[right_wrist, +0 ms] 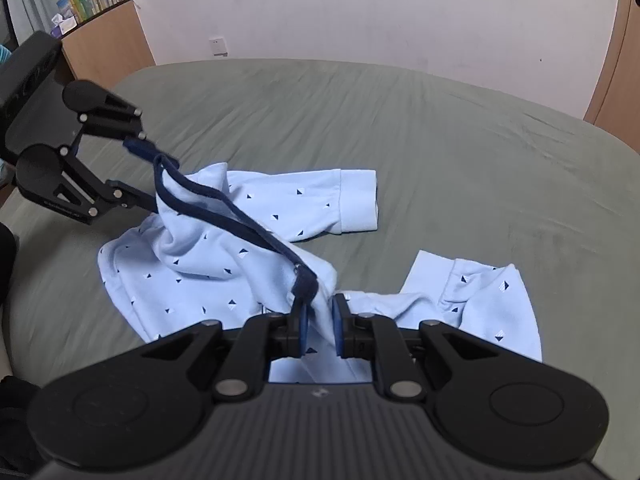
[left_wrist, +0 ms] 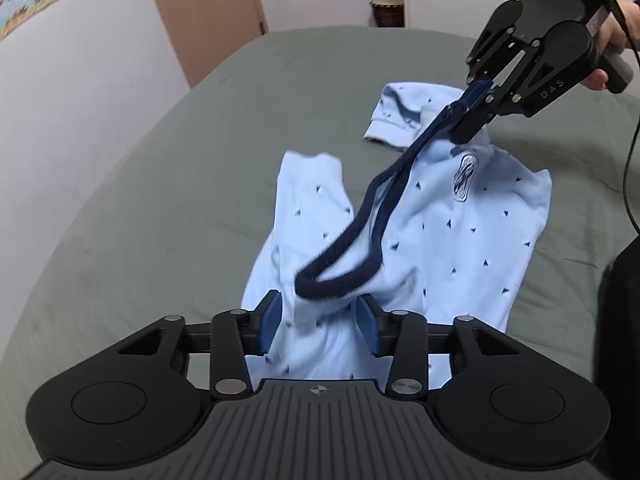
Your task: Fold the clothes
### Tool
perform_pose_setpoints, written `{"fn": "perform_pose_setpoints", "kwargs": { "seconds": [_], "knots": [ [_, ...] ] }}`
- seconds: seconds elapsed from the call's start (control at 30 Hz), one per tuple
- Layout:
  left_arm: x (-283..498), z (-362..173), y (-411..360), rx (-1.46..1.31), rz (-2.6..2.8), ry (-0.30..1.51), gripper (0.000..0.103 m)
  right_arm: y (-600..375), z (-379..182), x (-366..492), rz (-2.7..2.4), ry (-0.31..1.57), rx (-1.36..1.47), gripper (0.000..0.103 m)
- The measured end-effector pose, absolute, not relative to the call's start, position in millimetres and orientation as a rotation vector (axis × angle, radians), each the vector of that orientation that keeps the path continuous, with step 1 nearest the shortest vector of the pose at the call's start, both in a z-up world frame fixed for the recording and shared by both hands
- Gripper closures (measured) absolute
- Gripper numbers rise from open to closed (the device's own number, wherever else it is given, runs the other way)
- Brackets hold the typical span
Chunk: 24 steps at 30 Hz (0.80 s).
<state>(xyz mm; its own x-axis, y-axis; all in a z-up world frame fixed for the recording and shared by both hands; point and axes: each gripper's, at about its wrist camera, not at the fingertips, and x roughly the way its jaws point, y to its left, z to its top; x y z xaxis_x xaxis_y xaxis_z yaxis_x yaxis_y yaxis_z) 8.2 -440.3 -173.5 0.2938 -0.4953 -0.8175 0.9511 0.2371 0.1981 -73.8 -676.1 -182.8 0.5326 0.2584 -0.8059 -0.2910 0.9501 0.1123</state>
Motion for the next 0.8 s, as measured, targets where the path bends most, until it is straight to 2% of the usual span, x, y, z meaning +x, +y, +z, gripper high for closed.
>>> {"fn": "perform_pose_setpoints", "kwargs": {
  "seconds": [0.3, 0.33, 0.37, 0.43, 0.53, 0.7, 0.8],
  "knots": [
    [11, -181, -453, 0.850, -1.198, 0.669, 0.064, -679, -179, -83, 0.341, 0.960, -0.040, 0.089],
    [11, -182, -455, 0.856, -1.207, 0.677, 0.073, -679, -179, -83, 0.339, 0.956, -0.040, 0.089],
    [11, -183, -457, 0.861, -1.215, 0.688, 0.090, -679, -177, -83, 0.334, 0.949, -0.046, 0.089],
    [9, -186, -461, 0.876, -1.238, 0.702, 0.092, -678, -176, -83, 0.326, 0.937, -0.060, 0.077],
    [6, -190, -462, 0.879, -1.242, 0.711, 0.093, -678, -176, -81, 0.333, 0.926, -0.078, 0.067],
    [7, -192, -459, 0.868, -1.239, 0.724, 0.093, -672, -175, -64, 0.349, 0.923, -0.157, 0.058],
    [5, -192, -458, 0.875, -1.244, 0.724, 0.093, -675, -176, -45, 0.354, 0.933, -0.165, 0.057]
  ]
}}
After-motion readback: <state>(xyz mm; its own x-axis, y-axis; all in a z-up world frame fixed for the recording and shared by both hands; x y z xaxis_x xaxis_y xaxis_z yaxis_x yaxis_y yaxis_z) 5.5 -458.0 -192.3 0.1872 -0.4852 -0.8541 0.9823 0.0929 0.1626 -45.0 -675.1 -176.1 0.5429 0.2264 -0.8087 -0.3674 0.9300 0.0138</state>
